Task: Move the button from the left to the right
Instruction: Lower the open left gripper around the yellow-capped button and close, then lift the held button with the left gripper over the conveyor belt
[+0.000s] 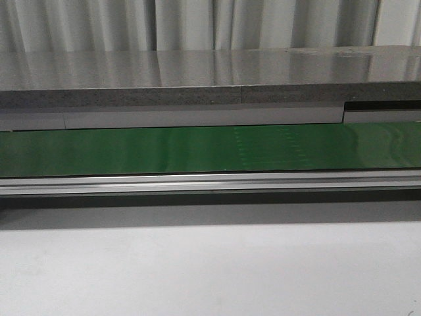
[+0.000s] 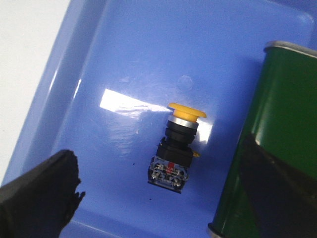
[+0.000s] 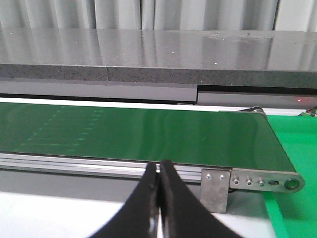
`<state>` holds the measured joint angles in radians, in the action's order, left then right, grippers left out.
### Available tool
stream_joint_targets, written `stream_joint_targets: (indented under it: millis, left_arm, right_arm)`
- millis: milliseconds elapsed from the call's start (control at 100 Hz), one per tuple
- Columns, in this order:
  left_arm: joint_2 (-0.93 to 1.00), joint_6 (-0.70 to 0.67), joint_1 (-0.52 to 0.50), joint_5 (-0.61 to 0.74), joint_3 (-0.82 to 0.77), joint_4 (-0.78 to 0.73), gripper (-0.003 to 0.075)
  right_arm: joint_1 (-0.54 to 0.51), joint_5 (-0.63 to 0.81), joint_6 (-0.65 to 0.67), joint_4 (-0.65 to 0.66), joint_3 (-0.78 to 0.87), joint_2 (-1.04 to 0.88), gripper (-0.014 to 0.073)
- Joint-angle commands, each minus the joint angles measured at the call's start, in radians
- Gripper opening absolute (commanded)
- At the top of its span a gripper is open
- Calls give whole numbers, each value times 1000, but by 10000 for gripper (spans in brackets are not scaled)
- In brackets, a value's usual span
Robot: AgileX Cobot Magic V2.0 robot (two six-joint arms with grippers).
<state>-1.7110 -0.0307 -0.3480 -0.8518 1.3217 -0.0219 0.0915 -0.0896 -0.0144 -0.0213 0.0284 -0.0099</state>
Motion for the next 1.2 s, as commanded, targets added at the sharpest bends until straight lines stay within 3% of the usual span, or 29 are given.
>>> stream_joint_targets:
  millis: [0,1190]
  left_arm:
    - [-15,1,-4,13,49,22,618]
    - [-287,1,-4,57,49,29,613]
  right_arm:
    - [-4,78,-1,10,-18,-18,-67]
    - [-4,78,-1,10,-18,-18,-67]
